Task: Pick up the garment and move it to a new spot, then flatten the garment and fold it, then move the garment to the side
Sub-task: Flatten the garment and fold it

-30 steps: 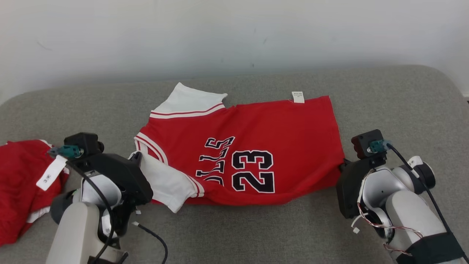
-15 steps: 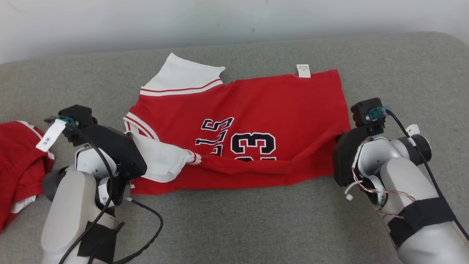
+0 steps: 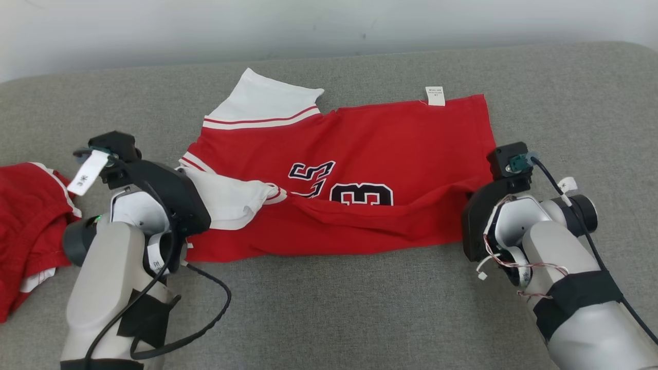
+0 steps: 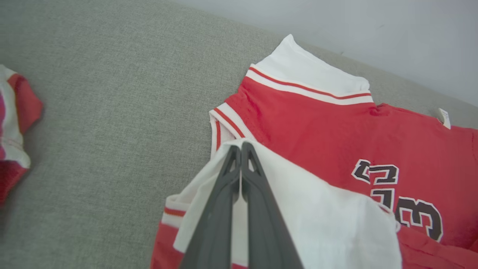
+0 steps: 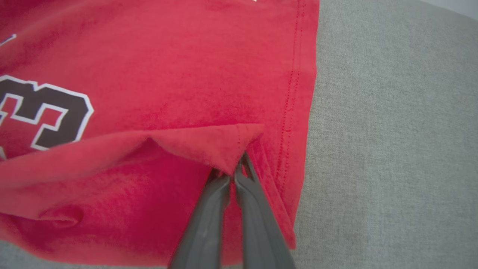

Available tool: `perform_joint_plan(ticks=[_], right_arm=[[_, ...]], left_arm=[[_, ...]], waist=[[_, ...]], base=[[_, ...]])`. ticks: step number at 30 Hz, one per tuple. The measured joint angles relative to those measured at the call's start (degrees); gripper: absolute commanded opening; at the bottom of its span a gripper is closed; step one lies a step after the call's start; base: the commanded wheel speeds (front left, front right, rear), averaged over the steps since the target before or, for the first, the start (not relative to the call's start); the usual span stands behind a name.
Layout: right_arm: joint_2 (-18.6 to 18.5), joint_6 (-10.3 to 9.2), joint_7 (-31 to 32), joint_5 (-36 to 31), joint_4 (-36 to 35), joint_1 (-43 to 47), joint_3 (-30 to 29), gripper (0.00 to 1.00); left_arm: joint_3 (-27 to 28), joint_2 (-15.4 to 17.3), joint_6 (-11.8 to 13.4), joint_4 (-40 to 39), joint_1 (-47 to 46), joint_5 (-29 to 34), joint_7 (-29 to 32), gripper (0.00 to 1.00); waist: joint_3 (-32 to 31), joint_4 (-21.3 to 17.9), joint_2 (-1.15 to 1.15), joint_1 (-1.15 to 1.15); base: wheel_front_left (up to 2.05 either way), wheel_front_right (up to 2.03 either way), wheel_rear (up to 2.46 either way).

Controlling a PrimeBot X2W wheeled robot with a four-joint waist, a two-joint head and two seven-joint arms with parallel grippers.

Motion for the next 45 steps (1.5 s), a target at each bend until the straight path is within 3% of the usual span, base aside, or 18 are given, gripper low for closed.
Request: perform_joint_plan(ticks=[1, 2, 8, 13, 19, 26, 36, 45], right_arm=[[0.21, 0.00, -0.49, 0.01, 0.57, -0.44, -0.04, 1.00], [0.42, -0.01, -1.22, 0.03, 0.71, -0.87, -0.19, 1.00], [0.73, -0.53, -5.31, 0.04, 1.91, -2.81, -0.81, 1.00], [0.70, -0.53, -9.48, 0.04, 4.55, -2.57, -1.11, 1.00], [0.14, -1.02, -13.39, 0.36, 5.84, 1.52, -2.26, 1.00], [-0.20, -2.32, -19.27, 2.09, 4.01, 8.70, -4.75, 1.00], [-0.13, -2.97, -22.32, 2.50, 1.77, 18.69, -5.45, 1.00], [-0.03, -2.97, -22.39, 2.46, 0.51, 19.31, -4.77, 1.00]], left_arm=[[0.03, -0.02, -0.01, 0.55, 0.00, 0.59, -0.58, 0.49], [0.12, -0.03, -0.01, 1.23, 0.00, 1.11, -1.11, 1.00], [0.36, -0.02, 0.00, 4.28, -0.03, 2.31, -3.20, 1.00], [0.00, 0.58, -0.20, 4.88, -0.07, 2.68, -9.89, 1.00], [-1.87, 2.14, -3.28, 3.43, 1.01, 4.83, -18.47, 1.00], [-3.67, 2.85, -4.77, 0.85, 12.39, 5.80, -25.64, 1.00], [-4.12, 3.97, -5.60, 0.51, 25.69, 5.35, -26.69, 1.00], [-5.49, 3.94, -5.76, 1.03, 25.36, 5.78, -24.55, 1.00]], waist=[[-0.02, 0.00, 0.00, 0.00], [-0.05, 0.00, 0.00, 0.00], [-0.65, 0.13, 0.00, 0.00], [-2.43, 0.51, 0.00, 0.00], [-5.33, 0.57, 0.00, -0.01], [-10.14, 0.46, -0.01, -0.02], [-16.52, -0.34, -0.02, -0.03], [-14.70, -0.81, -0.01, -0.01]], base=[[0.00, 0.00, 0.00], [0.00, 0.00, 0.00], [0.00, 0.00, 0.00], [0.00, 0.00, 0.00], [0.00, 0.00, 0.00], [0.00, 0.00, 0.00], [0.00, 0.00, 0.00], [0.00, 0.00, 0.00]])
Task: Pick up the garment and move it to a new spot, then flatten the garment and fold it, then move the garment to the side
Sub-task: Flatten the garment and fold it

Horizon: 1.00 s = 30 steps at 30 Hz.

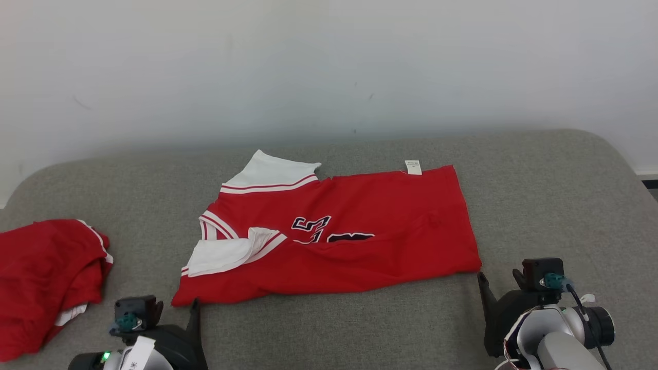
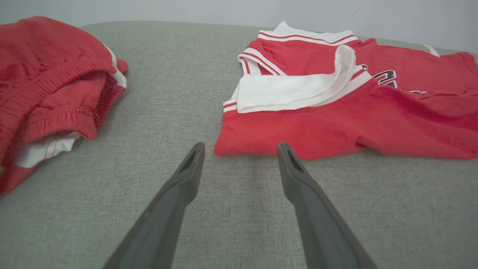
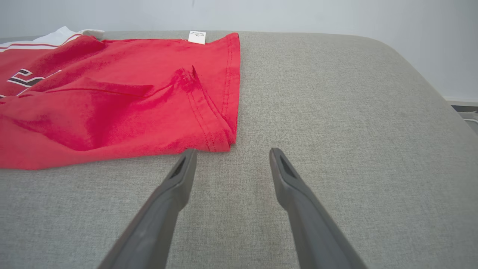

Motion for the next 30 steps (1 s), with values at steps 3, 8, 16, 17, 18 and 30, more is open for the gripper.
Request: perform_joint_plan(ticks=[3, 8, 16, 17, 18, 30], right_arm=[[-0.01, 0.00, 0.09, -0.40, -0.19, -1.50, 0.82, 1.00], [-0.09, -0.36, 0.40, -1.25, -0.79, -5.63, 1.24, 1.00], [-0.75, -0.52, 1.69, -2.18, 0.35, -9.27, 1.77, 1.00], [-0.70, -0.52, 2.15, -2.19, 0.37, -10.03, 1.91, 1.00], [-0.70, -0.52, 2.18, -2.20, 0.47, -10.45, 1.94, 1.00], [-0.78, -0.51, 4.63, -2.58, 4.27, -11.74, 2.22, 1.00]], left_arm=[[-0.05, -0.07, 0.31, 0.18, -2.57, 0.08, 0.99, 1.00], [0.49, -0.25, 1.07, 0.34, -6.14, 0.02, 2.42, 1.00], [0.40, -1.20, 1.35, 3.12, -9.66, -0.07, 6.62, 1.00], [0.38, -1.20, 1.47, 3.64, -10.07, -0.08, 7.60, 1.00], [0.30, -1.20, 1.55, 3.85, -10.18, -0.08, 8.04, 1.00], [-0.05, -1.98, 1.07, 6.77, -11.48, -0.59, 11.02, 0.00]], waist=[[1.74, 0.17, 0.00, 0.01], [4.20, 0.44, 0.01, 0.01], [7.62, 1.31, 0.01, 0.01], [8.30, 1.53, 0.01, 0.01], [8.61, 1.62, 0.01, 0.01], [10.21, 2.34, 0.01, 0.01]], base=[[0.00, 0.00, 0.00], [0.00, 0.00, 0.00], [0.00, 0.00, 0.00], [0.00, 0.00, 0.00], [0.00, 0.00, 0.00], [0.00, 0.00, 0.00]])
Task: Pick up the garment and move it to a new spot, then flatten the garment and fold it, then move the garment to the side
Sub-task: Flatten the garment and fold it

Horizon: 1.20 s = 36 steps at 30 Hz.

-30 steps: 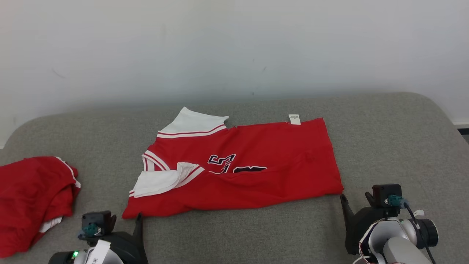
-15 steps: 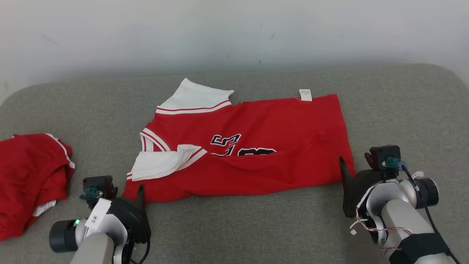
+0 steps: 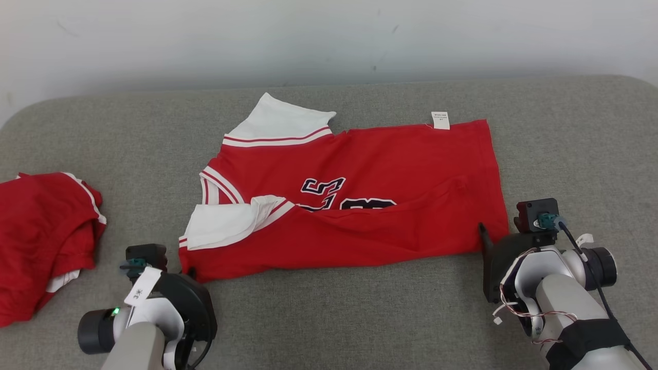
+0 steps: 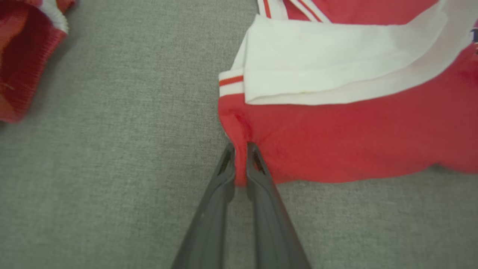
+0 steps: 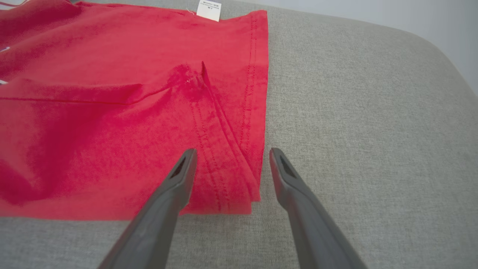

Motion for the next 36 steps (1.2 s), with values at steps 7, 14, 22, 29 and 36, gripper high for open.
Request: perform_joint_plan(ticks=[7, 14, 22, 29, 36], right_arm=[[-0.54, 0.74, 1.56, 0.20, 1.79, -0.88, -0.12, 1.00], [-0.47, 1.53, 2.21, 0.58, 2.87, -2.59, 0.01, 1.00], [-0.23, 1.59, 3.14, 0.58, 4.86, -3.75, 0.30, 0.42], [0.10, 1.59, 3.32, 0.58, 5.76, -3.79, 0.58, 0.00], [0.20, 1.52, 0.90, 0.86, 6.23, -3.14, -0.25, 0.00]], left_arm=[[-0.34, -0.13, -0.13, 0.62, -1.08, -0.47, 0.55, 0.00], [-0.55, -0.33, -0.55, 0.91, -2.22, -0.49, 0.60, 0.00], [-0.62, -0.63, -0.56, 1.51, -3.20, -0.90, 0.58, 0.00], [-0.58, -0.74, -0.56, 2.46, -3.43, -1.00, 0.43, 0.00], [-0.70, -0.76, -0.65, 2.72, -3.15, -1.07, -2.02, 0.00]], waist=[[0.79, 0.47, 0.00, 0.00], [1.60, 1.10, 0.00, -0.01], [1.96, 1.49, 0.00, -0.01], [1.58, 1.35, 0.00, -0.01], [-0.06, 0.93, 0.00, -0.01]], base=[[0.00, 0.00, 0.00], [0.00, 0.00, 0.00], [0.00, 0.00, 0.00], [0.00, 0.00, 0.00], [0.00, 0.00, 0.00]])
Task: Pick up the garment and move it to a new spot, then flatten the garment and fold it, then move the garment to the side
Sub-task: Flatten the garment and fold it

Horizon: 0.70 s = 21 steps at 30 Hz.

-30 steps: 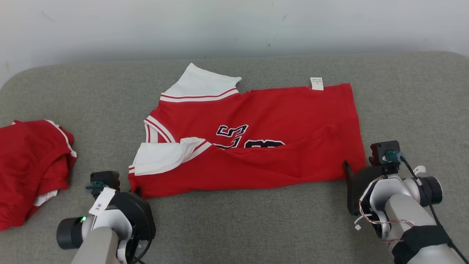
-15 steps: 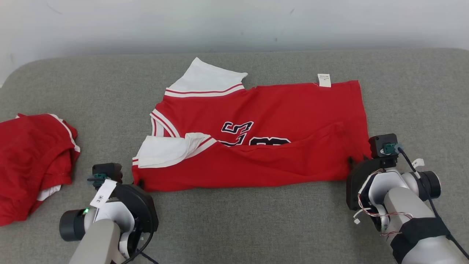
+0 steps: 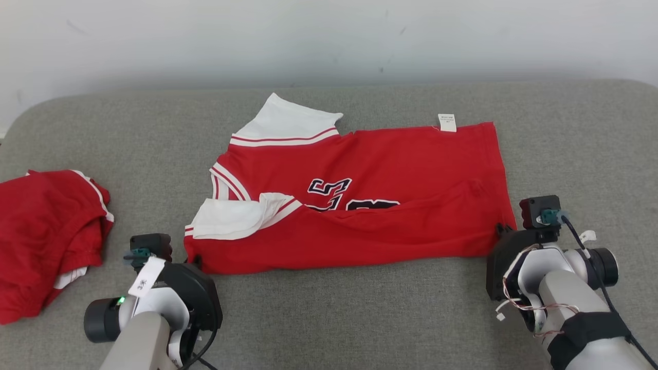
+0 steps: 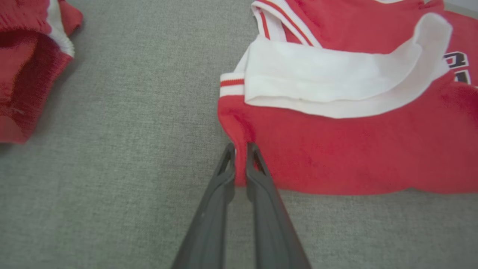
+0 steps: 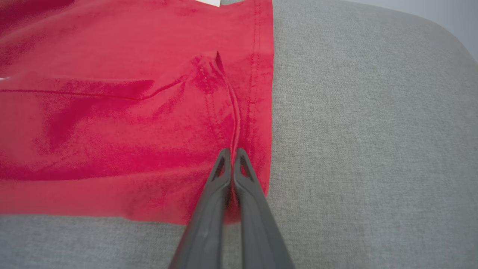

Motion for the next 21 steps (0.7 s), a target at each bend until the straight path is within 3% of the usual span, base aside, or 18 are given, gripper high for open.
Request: perform_joint_plan(ticks=[10, 21], right_arm=[[0.41, -0.86, -6.89, 3.15, -3.47, 10.51, -3.31, 0.00], [0.74, -1.00, -10.58, 5.82, -9.56, 23.03, -5.61, 0.00]], left_arm=[[-1.15, 0.12, -1.42, -2.04, 7.76, 0.00, -4.83, 0.00], [-0.47, 2.83, -2.99, -7.20, 17.86, -1.93, -7.01, 0.00]], waist=[[-4.61, -0.31, 0.00, -0.01], [-10.26, -0.83, -0.01, -0.01]], base=[[0.00, 0.00, 0.00], [0.00, 0.00, 0.00]])
